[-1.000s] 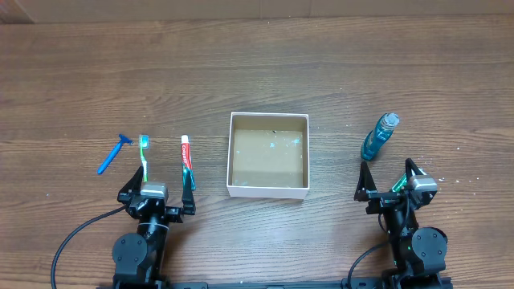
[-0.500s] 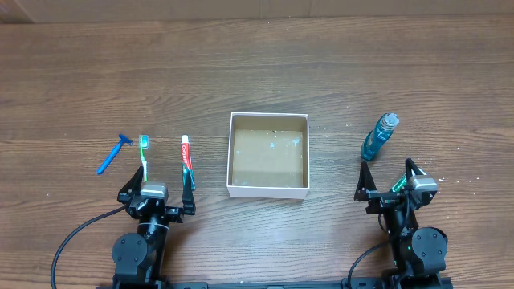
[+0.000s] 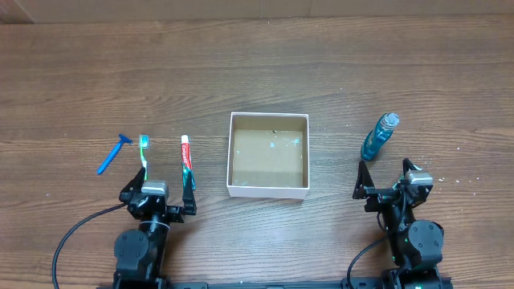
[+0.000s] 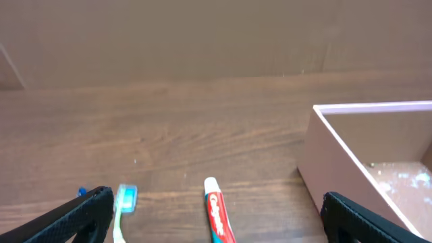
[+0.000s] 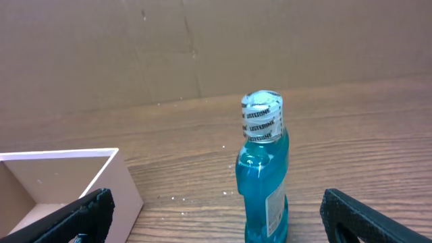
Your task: Pack container
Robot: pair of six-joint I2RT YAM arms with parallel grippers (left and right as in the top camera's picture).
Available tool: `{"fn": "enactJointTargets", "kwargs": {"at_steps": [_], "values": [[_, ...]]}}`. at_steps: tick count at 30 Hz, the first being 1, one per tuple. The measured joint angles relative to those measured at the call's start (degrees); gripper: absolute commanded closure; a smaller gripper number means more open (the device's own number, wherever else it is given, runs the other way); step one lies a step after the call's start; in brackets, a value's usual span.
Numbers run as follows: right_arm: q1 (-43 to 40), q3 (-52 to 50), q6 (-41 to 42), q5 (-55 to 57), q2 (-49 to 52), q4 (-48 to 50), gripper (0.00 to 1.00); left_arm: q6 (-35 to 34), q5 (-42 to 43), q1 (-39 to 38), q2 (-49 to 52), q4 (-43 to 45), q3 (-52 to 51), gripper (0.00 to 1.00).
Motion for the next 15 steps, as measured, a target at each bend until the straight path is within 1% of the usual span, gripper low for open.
{"fn": "enactJointTargets", "kwargs": {"at_steps": [3, 6, 9, 11, 13, 15], "values": [[0.0, 0.1, 0.0, 0.6, 5.1, 0.5, 0.0, -0.2, 0.0, 0.0, 2.7, 0.5, 0.2, 0.0], [0.0, 2.8, 0.0, 1.0, 11.6, -0.3, 0.0, -0.4, 0.0, 0.0, 7.1, 0.0, 3.0, 0.0], [0.0, 13.4, 0.6, 1.2, 21.5, -4.1, 0.0, -0.4, 0.0, 0.0, 14.5, -1.2, 11.5, 0.0], [0.0, 23.3, 1.0, 1.3, 29.5, -7.2, 0.0, -0.4, 0.0, 0.0, 21.2, -2.3, 18.3, 0.0], [0.0, 33.0, 1.2, 1.4, 36.6, -11.2, 0.0, -0.4, 0.0, 0.0, 27.8, -6.1, 25.9, 0.0], [0.0, 41.4, 1.4, 1.3, 42.3, -18.6, 0.0, -0.4, 0.0, 0.0, 33.2, -11.3, 32.8, 0.0]]}}
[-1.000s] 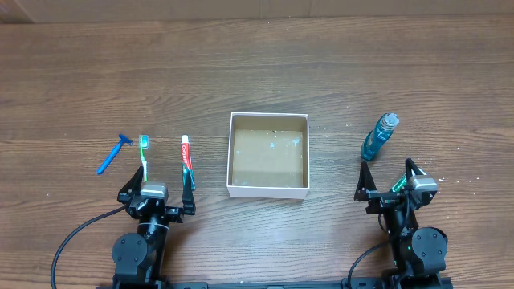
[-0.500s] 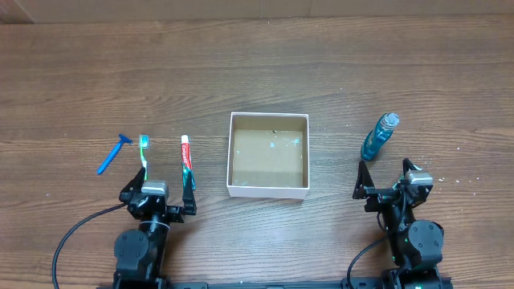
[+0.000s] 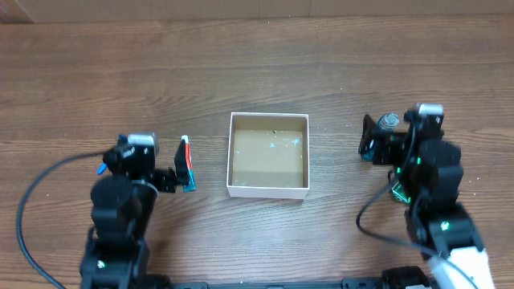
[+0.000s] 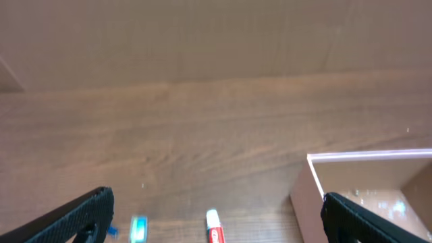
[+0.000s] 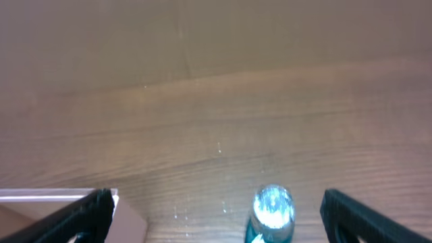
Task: Pack container
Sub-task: 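Reach the right gripper to the blue mouthwash bottle and grasp it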
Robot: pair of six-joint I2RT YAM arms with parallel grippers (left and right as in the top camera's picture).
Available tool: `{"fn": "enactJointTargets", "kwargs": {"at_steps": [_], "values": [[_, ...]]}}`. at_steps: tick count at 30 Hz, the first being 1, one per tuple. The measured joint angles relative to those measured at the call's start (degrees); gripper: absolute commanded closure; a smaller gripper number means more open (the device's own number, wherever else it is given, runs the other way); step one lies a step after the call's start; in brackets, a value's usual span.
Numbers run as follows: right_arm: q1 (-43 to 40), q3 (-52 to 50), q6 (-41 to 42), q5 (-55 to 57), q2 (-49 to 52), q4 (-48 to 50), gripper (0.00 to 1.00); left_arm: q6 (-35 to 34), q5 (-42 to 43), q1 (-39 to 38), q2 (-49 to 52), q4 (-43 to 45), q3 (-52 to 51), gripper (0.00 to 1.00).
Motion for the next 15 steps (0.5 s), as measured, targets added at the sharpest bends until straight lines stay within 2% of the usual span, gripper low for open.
{"fn": "enactJointTargets", "kwargs": {"at_steps": [5, 8, 10, 15], "values": [[-2.6, 20.2, 1.9, -0.2, 16.2, -18.6, 0.0, 0.0, 0.0, 0.0, 14.0, -20.6, 20.6, 0.0], [-7.7, 27.9, 5.1, -1.9, 23.0, -28.7, 0.0, 0.0, 0.0, 0.0, 18.3, -27.6, 27.7, 0.0], [-11.7, 31.4, 6.3, -3.6, 26.6, -34.6, 0.0, 0.0, 0.0, 0.0, 19.8, -29.3, 29.8, 0.0], [-13.0, 31.9, 6.6, -9.0, 27.4, -34.8, 0.0, 0.0, 3.9, 0.0, 20.3, -31.6, 29.9, 0.0]]}}
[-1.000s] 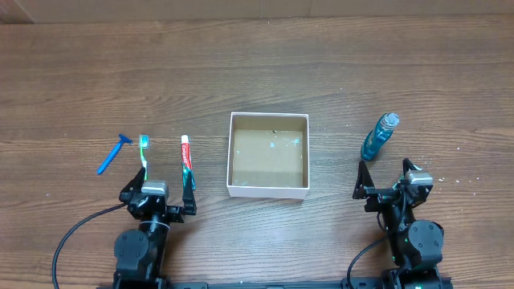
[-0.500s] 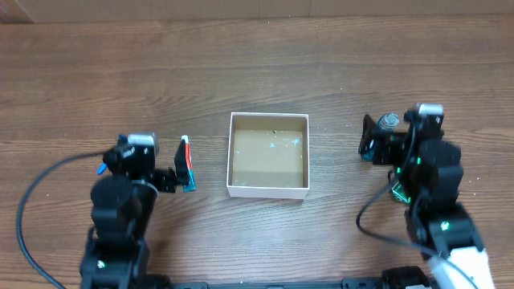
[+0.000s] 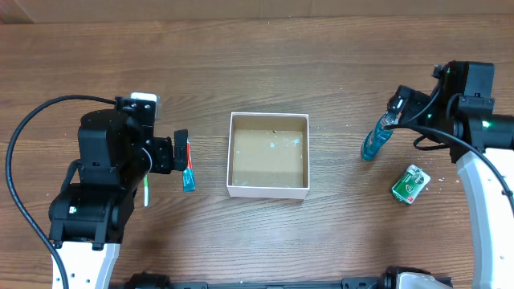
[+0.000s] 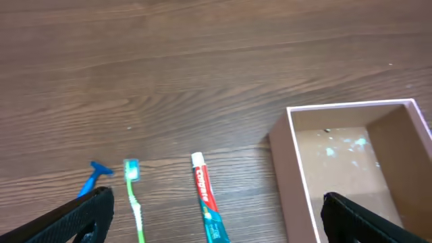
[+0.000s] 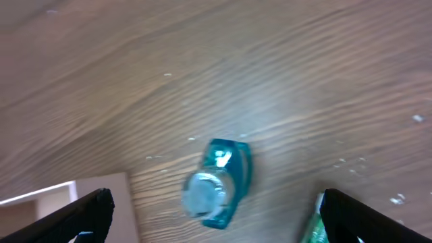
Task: Pack container
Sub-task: 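Reach the right gripper to the blue mouthwash bottle and grasp it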
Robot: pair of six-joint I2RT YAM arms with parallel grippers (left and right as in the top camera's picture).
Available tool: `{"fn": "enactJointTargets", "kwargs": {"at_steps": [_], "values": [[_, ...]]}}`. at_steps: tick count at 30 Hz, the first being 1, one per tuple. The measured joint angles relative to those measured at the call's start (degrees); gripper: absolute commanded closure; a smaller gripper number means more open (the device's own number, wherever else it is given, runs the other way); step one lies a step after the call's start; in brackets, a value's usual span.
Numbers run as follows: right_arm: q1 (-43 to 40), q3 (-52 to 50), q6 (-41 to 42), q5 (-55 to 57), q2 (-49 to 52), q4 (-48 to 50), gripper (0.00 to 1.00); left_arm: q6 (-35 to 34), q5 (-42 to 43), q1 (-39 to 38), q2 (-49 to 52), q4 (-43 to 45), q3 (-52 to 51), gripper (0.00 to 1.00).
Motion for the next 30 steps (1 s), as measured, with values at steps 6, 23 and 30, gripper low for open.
{"fn": "enactJointTargets", "kwargs": {"at_steps": [6, 23, 30], "values": [[0.0, 8.8, -0.6, -2.0, -0.3, -8.4, 0.0, 0.0, 1.6, 0.0, 0.0, -0.2, 0.0, 0.0], [3.5, 14.1, 4.2, 0.6, 25.0, -18.8, 0.06, 0.0, 2.0, 0.0, 1.2, -1.0, 0.1, 0.0], [4.2, 14.0, 5.4, 1.9, 25.3, -18.0, 0.2, 0.0, 2.0, 0.0, 2.4, -1.0, 0.1, 0.0]]}}
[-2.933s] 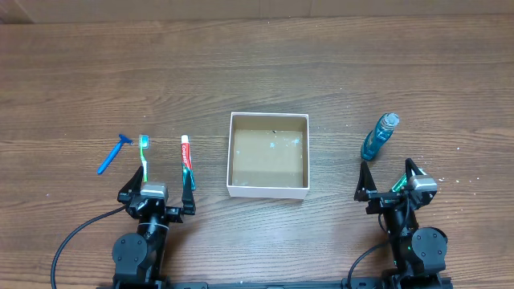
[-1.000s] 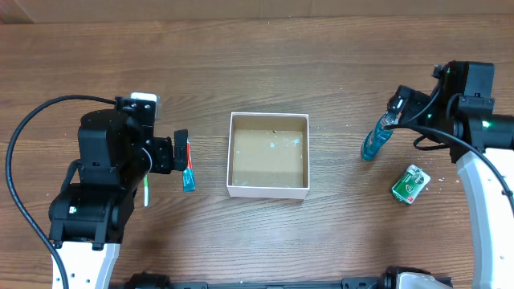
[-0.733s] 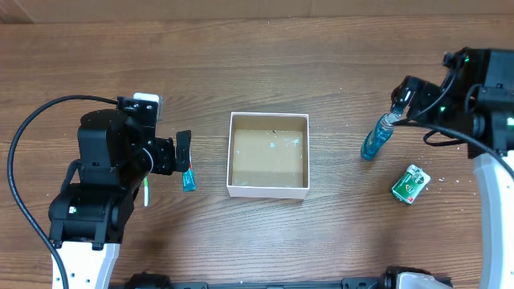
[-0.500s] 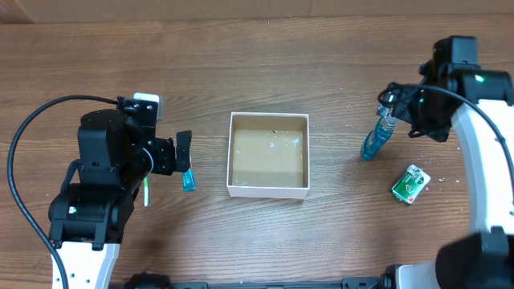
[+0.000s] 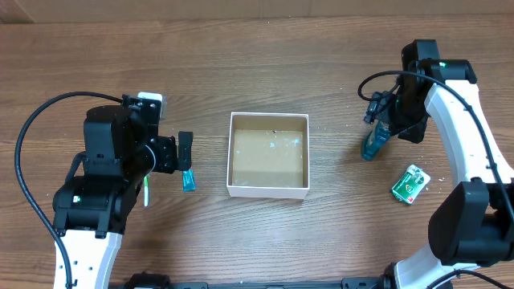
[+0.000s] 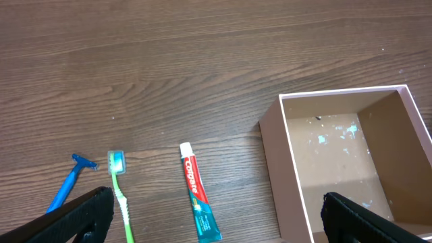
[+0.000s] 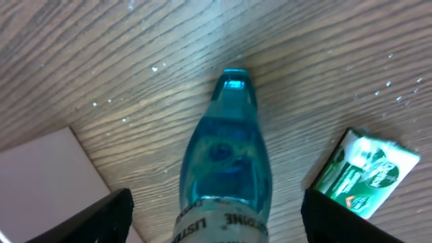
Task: Pack container
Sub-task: 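Reach the right gripper to the blue mouthwash bottle and grasp it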
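The white cardboard box [image 5: 268, 192] stands open at the table's middle, seen too in the left wrist view [image 6: 271, 169]. Left of it lie a toothpaste tube [image 6: 199, 202], a green toothbrush [image 6: 120, 192] and a blue razor [image 6: 64, 191]. My left gripper [image 5: 165, 156] hovers open above them [image 6: 217, 223], holding nothing. The blue mouthwash bottle [image 5: 372, 144] stands right of the box. My right gripper [image 5: 387, 112] is open, its fingers wide on either side of the bottle's neck [image 7: 225, 162], apart from it [image 7: 226, 226].
A green packet [image 5: 409, 184] lies on the wood just right of the bottle, also in the right wrist view [image 7: 364, 172]. The left arm's black cable [image 5: 32, 152] loops over the table's left side. The box has only specks inside.
My right gripper, which was high above the bottle, is now low with the bottle's neck between its open fingers. The left gripper shifted only slightly over the toothpaste.
Both arms first sat folded low at the near edge, grippers open and facing the toiletries and the bottle. They were then higher, then looking straight down from above. Now the right gripper straddles the bottle's top; nothing on the table has moved.
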Robot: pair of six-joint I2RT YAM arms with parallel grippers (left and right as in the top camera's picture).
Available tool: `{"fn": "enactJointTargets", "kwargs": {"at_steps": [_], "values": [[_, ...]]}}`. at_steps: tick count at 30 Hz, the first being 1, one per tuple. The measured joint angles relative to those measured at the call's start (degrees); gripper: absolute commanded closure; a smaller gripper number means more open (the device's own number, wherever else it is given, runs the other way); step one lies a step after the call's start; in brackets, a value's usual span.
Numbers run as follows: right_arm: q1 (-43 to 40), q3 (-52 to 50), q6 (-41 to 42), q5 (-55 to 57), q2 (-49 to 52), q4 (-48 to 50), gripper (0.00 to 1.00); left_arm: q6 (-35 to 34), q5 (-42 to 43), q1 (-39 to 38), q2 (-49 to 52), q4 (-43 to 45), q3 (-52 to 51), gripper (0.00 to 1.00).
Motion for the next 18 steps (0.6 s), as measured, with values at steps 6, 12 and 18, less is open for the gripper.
{"fn": "enactJointTargets", "kwargs": {"at_steps": [6, 12, 18], "values": [[0.0, -2.6, 0.0, 0.8, 0.0, 2.1, 0.28, 0.0, 0.0, 0.0, 0.0, 0.0, 0.0, 0.0], [0.0, -2.6, 0.1, 1.0, 0.0, 2.9, 0.44, 0.0, 0.0, 0.0, 0.0, 0.0, 0.0, 0.0], [0.0, -2.6, 0.0, 1.0, 0.0, 3.0, 0.6, 0.0, 0.0, 0.0, 0.0, 0.0, 0.0, 0.0]]}}
